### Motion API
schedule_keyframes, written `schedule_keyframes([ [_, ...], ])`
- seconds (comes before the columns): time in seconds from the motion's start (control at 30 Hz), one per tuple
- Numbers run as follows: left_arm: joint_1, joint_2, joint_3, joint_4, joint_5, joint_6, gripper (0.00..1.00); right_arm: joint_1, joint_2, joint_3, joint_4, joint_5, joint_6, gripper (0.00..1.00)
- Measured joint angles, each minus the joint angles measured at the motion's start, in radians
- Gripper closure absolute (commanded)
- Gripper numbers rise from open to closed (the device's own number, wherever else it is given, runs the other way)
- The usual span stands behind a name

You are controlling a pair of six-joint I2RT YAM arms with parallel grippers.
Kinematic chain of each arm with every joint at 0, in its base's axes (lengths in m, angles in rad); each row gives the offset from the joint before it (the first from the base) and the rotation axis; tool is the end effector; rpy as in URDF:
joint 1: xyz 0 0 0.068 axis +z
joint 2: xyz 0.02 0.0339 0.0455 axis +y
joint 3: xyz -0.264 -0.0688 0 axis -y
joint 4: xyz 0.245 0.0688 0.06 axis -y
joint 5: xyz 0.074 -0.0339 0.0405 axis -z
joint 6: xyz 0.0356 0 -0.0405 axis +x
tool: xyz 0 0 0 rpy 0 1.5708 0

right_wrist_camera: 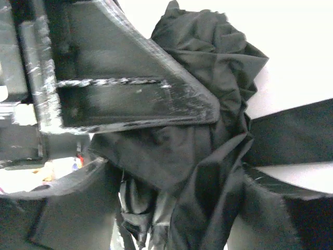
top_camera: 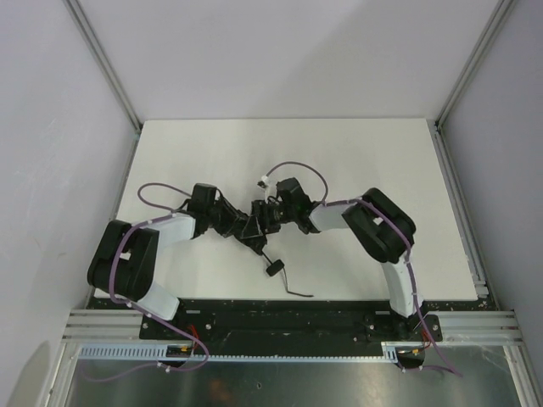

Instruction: Put away the umbrella

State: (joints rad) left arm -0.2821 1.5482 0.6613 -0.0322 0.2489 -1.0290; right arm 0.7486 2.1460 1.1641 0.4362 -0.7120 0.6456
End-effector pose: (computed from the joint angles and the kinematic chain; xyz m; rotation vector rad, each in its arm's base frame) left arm 0.2676 -0.0867 0.1392 -0.8645 2.5141 -0.8105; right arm 0.3035 0.3137 0.1122 -0.6087 2.3088 1.5106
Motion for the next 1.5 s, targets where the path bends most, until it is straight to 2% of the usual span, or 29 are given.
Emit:
schedule_keyframes([
  [0.07, -0.002, 0.008, 0.000, 0.008, 0.013, -0.003, 1.00, 0.018, -0.069, -0.007, -0.082, 0.069, -0.062, 0.05],
  [0.13, -0.003, 0.013, 0.002, 0.012, 0.021, -0.003, 1.00, 0.046, -0.137, -0.018, -0.159, 0.169, -0.145, 0.02],
  [0.33, -0.004, 0.018, 0.012, -0.005, 0.027, -0.002, 1.00, 0.160, -0.237, -0.012, -0.316, 0.464, -0.389, 0.02],
  [0.47, -0.005, 0.018, 0.016, -0.019, 0.026, -0.002, 1.00, 0.238, -0.230, 0.016, -0.380, 0.647, -0.498, 0.08],
  [0.53, -0.006, 0.018, 0.019, -0.024, 0.025, -0.002, 1.00, 0.271, -0.208, 0.048, -0.401, 0.736, -0.533, 0.17],
  [0.6, -0.006, 0.018, 0.022, -0.032, 0.024, -0.002, 1.00, 0.303, -0.171, 0.089, -0.420, 0.839, -0.558, 0.32],
  [0.73, -0.006, 0.016, 0.024, -0.042, 0.019, 0.000, 1.00, 0.330, -0.109, 0.127, -0.435, 1.000, -0.574, 0.69],
  [0.8, -0.006, 0.016, 0.026, -0.045, 0.014, 0.000, 1.00, 0.331, -0.103, 0.135, -0.444, 1.018, -0.568, 0.89],
  [0.83, -0.006, 0.015, 0.027, -0.048, 0.009, 0.000, 1.00, 0.330, -0.100, 0.139, -0.447, 1.022, -0.565, 0.94],
  [0.9, -0.006, 0.013, 0.031, -0.053, -0.002, 0.002, 0.99, 0.321, -0.098, 0.139, -0.443, 1.011, -0.560, 0.99],
  [0.93, -0.006, 0.013, 0.033, -0.056, -0.009, 0.005, 0.94, 0.314, -0.098, 0.135, -0.434, 0.985, -0.553, 0.99],
  [1.0, -0.006, 0.013, 0.037, -0.060, -0.019, 0.012, 0.75, 0.298, -0.098, 0.124, -0.411, 0.937, -0.542, 1.00],
  [1.07, -0.007, 0.009, 0.039, -0.061, -0.035, 0.020, 0.51, 0.267, -0.097, 0.109, -0.377, 0.855, -0.521, 1.00],
  [1.1, -0.007, 0.006, 0.040, -0.060, -0.043, 0.024, 0.39, 0.249, -0.094, 0.101, -0.355, 0.804, -0.507, 1.00],
  [1.13, -0.007, 0.003, 0.040, -0.059, -0.055, 0.030, 0.21, 0.230, -0.092, 0.092, -0.326, 0.752, -0.493, 1.00],
  [1.17, -0.007, -0.001, 0.040, -0.058, -0.067, 0.044, 0.11, 0.215, -0.089, 0.084, -0.300, 0.708, -0.481, 1.00],
  [1.2, -0.006, -0.009, 0.039, -0.061, -0.081, 0.058, 0.06, 0.194, -0.085, 0.073, -0.263, 0.650, -0.460, 1.00],
  [1.33, 0.005, -0.048, 0.039, -0.064, -0.123, 0.098, 0.01, 0.105, -0.049, 0.041, -0.113, 0.410, -0.384, 1.00],
  [1.5, -0.003, -0.062, 0.032, -0.074, -0.123, 0.144, 0.04, 0.033, 0.017, 0.040, 0.026, 0.176, -0.277, 1.00],
])
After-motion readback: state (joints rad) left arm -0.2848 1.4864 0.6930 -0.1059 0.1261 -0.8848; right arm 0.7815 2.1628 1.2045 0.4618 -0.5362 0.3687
